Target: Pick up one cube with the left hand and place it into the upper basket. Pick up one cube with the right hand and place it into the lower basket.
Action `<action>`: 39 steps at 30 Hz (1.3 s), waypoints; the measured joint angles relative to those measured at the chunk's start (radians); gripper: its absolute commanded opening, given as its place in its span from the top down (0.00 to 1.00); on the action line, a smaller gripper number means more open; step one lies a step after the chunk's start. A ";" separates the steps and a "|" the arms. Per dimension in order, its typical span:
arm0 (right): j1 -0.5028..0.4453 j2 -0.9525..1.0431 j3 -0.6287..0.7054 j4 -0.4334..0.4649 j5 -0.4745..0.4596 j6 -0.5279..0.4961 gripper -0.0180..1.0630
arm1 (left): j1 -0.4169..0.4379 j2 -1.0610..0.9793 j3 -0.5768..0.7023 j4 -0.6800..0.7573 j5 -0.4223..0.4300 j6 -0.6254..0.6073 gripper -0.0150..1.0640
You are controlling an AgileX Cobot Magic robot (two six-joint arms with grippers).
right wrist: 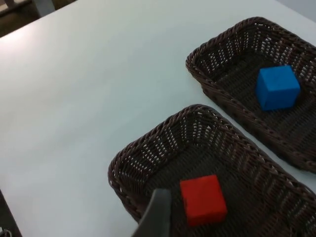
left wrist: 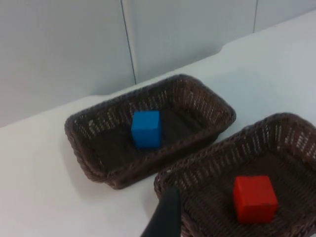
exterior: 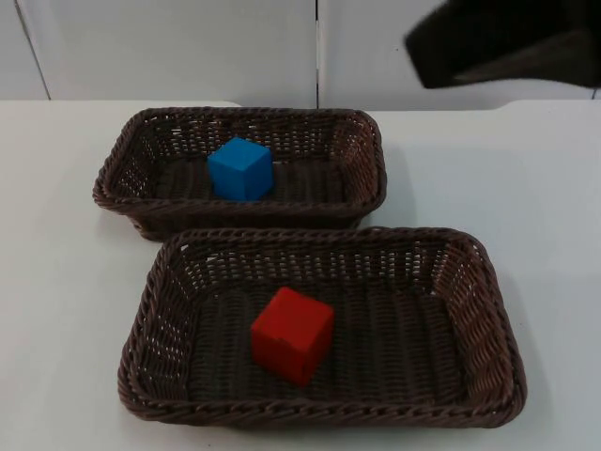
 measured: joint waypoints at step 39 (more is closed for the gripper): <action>0.002 -0.842 0.351 -0.140 0.296 0.141 0.26 | 0.000 -0.234 0.000 0.116 0.297 -0.174 0.26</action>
